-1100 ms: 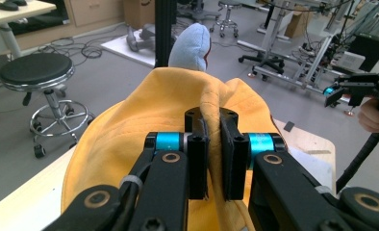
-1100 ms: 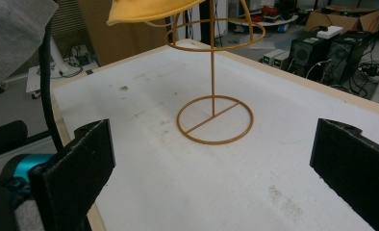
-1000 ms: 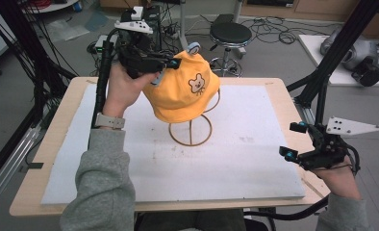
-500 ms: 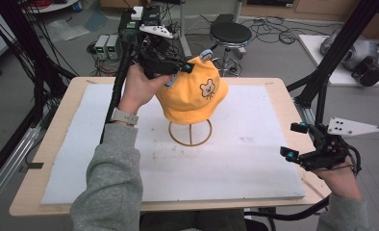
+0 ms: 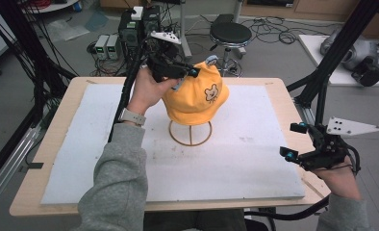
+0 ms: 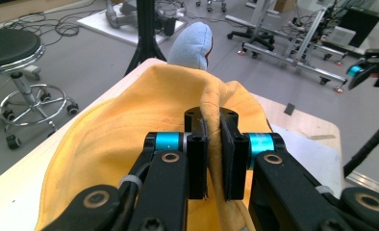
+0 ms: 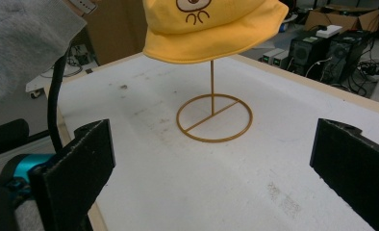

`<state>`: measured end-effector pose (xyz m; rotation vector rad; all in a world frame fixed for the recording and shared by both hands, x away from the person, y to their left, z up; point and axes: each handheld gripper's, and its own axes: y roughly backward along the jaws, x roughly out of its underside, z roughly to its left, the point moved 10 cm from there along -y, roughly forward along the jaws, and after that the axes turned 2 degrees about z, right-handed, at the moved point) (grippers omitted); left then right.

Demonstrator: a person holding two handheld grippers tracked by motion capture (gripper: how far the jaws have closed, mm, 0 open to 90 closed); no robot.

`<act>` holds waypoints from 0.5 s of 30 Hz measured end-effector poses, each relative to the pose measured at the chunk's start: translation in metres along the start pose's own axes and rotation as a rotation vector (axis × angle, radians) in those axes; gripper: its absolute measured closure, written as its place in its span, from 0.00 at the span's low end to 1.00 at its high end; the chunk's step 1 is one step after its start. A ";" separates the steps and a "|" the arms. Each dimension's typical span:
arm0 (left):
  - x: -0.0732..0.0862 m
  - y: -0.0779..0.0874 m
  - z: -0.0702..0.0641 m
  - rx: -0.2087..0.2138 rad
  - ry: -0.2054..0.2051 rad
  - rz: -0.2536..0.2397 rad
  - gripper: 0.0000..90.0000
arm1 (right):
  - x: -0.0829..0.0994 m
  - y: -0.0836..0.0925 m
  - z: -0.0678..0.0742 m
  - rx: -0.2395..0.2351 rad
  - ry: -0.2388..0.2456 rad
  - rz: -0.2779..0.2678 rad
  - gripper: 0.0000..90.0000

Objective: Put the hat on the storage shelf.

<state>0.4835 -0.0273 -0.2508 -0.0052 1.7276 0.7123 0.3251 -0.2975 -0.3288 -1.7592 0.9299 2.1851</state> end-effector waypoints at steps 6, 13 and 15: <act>0.001 -0.003 0.005 -0.024 -0.004 0.004 0.92 | 0.000 0.000 0.001 -0.002 0.002 0.000 0.01; 0.002 -0.008 0.009 -0.029 -0.005 0.008 0.91 | 0.001 -0.001 0.000 -0.003 0.002 0.007 0.01; 0.001 -0.009 0.008 -0.028 -0.002 0.002 0.90 | 0.001 -0.002 0.001 -0.003 0.003 0.008 0.01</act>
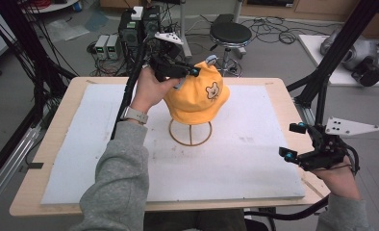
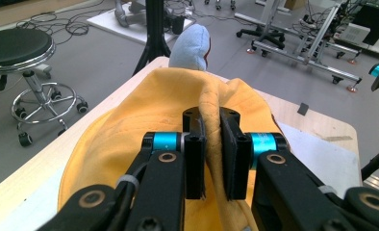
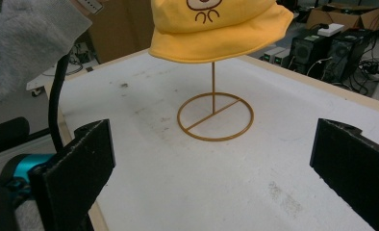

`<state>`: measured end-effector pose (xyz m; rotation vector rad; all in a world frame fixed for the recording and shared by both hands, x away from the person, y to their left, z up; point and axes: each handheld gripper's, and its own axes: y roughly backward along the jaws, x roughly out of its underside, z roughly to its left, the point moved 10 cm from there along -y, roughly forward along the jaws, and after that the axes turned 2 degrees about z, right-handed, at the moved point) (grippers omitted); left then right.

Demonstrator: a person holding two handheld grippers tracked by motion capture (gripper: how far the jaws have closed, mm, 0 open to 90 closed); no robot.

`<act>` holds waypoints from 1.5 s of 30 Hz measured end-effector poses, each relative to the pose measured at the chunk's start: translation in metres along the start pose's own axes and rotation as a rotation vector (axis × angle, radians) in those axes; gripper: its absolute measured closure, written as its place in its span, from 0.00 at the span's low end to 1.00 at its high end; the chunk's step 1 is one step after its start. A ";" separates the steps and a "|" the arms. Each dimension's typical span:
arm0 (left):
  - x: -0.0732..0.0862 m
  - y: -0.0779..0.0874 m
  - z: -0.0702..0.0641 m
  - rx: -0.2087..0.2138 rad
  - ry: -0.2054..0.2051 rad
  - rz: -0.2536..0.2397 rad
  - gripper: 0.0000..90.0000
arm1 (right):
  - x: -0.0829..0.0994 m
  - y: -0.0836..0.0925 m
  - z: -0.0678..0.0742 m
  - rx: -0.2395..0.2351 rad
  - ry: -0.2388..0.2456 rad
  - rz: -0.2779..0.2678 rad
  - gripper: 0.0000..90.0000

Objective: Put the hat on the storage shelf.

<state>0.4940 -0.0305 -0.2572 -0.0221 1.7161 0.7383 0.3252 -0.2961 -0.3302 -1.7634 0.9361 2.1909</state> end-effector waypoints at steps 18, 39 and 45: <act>-0.003 0.010 0.004 -0.013 0.036 -0.029 0.58 | 0.000 -0.002 0.000 -0.003 0.000 0.000 0.01; 0.006 0.070 0.013 -0.117 0.068 -0.125 0.08 | -0.001 -0.008 0.001 -0.011 0.004 0.006 0.01; 0.016 0.090 0.010 -0.133 0.058 -0.151 0.07 | -0.002 -0.011 -0.001 -0.006 0.006 0.004 0.01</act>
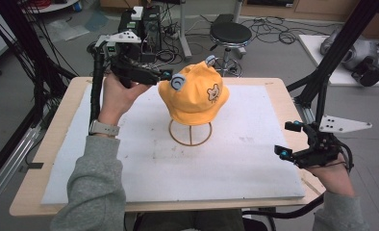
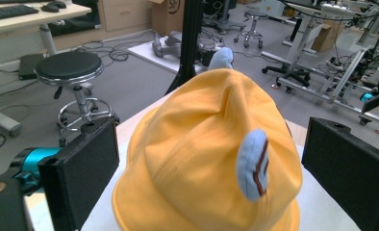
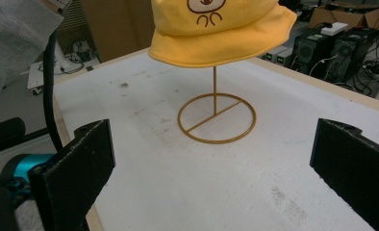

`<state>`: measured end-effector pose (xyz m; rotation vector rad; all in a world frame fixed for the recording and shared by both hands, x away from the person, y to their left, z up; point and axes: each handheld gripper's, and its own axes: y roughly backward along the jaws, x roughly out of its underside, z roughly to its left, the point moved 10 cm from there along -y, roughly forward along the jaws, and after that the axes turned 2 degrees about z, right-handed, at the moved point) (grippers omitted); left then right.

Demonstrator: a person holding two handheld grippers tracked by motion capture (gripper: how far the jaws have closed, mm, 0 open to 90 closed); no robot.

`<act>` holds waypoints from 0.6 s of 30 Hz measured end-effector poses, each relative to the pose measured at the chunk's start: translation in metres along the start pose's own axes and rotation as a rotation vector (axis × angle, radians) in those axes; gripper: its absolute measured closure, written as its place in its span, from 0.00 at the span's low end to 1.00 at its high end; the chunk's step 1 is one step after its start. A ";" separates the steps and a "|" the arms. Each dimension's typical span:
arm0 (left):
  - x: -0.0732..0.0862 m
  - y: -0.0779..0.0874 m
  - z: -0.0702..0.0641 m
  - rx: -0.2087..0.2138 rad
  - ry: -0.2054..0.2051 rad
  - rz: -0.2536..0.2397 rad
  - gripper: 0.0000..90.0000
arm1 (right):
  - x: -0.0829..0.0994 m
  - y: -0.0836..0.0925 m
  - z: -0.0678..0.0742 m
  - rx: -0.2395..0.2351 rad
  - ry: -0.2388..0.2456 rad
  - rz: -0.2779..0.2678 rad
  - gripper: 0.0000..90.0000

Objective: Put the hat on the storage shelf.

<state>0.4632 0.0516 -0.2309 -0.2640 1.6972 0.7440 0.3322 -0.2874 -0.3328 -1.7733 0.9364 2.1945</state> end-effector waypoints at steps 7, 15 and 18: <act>0.012 0.020 0.003 -0.020 -0.007 -0.023 0.07 | -0.001 -0.001 -0.003 0.019 -0.006 -0.009 0.01; 0.022 0.038 0.001 -0.030 -0.013 -0.052 0.07 | -0.001 -0.002 -0.005 0.023 -0.005 -0.013 0.01; 0.027 0.044 0.000 -0.043 -0.024 -0.056 0.07 | -0.002 -0.003 -0.005 0.022 0.001 -0.014 0.01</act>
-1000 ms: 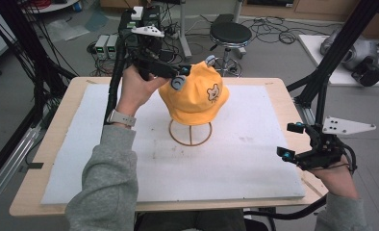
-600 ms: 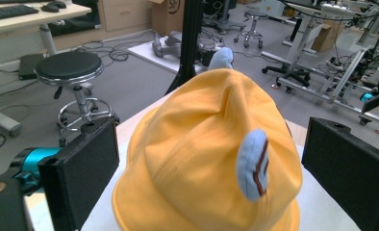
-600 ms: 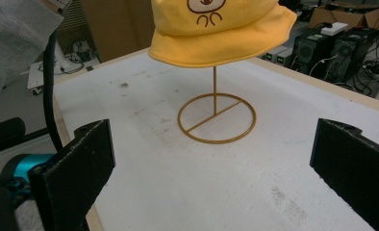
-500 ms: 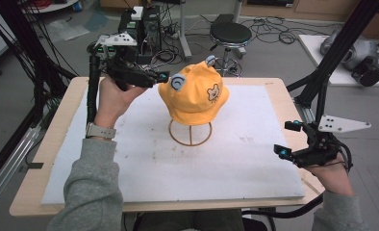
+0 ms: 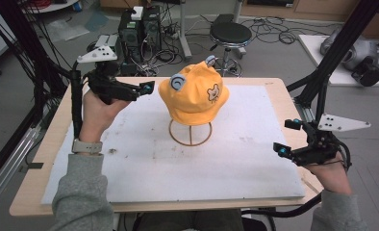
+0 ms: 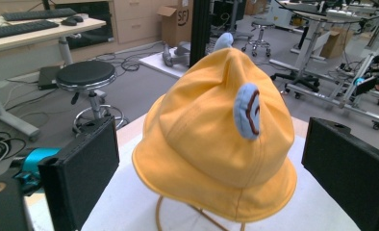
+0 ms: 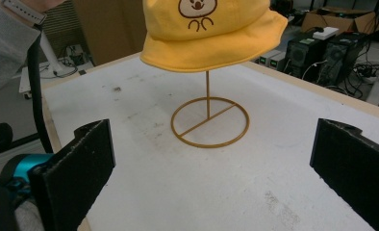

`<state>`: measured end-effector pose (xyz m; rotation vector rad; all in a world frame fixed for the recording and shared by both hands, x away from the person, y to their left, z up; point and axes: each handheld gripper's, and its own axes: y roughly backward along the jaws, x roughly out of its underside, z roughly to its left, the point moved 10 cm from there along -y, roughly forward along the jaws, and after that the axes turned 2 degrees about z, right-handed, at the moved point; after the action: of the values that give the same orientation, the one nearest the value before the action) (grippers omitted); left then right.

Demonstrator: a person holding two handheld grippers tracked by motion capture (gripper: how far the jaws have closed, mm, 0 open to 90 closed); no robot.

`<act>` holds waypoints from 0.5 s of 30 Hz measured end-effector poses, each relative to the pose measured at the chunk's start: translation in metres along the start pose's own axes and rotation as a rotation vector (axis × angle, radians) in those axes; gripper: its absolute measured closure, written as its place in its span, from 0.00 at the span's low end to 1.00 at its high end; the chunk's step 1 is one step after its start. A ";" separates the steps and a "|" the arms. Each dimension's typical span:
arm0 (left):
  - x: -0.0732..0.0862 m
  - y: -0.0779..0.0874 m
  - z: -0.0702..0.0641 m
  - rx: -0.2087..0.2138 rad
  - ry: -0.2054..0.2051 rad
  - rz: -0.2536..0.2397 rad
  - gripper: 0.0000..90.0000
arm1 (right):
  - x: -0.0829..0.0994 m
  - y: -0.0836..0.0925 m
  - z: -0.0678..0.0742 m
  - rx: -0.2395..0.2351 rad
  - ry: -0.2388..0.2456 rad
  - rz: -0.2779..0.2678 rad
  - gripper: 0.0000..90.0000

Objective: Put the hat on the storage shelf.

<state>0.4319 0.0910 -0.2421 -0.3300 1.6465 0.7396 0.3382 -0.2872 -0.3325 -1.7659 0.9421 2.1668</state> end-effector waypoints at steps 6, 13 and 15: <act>0.015 0.011 0.001 -0.009 0.014 -0.009 0.07 | -0.002 -0.001 0.000 0.001 0.002 -0.006 0.01; 0.030 0.023 0.001 -0.027 0.027 -0.030 0.07 | -0.001 -0.005 0.000 -0.005 0.003 -0.001 0.01; 0.034 0.025 0.001 -0.035 0.026 -0.032 0.07 | -0.001 -0.005 0.000 -0.004 0.001 0.003 0.01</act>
<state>0.4102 0.1170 -0.2674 -0.3911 1.6505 0.7432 0.3409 -0.2826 -0.3336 -1.7684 0.9410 2.1716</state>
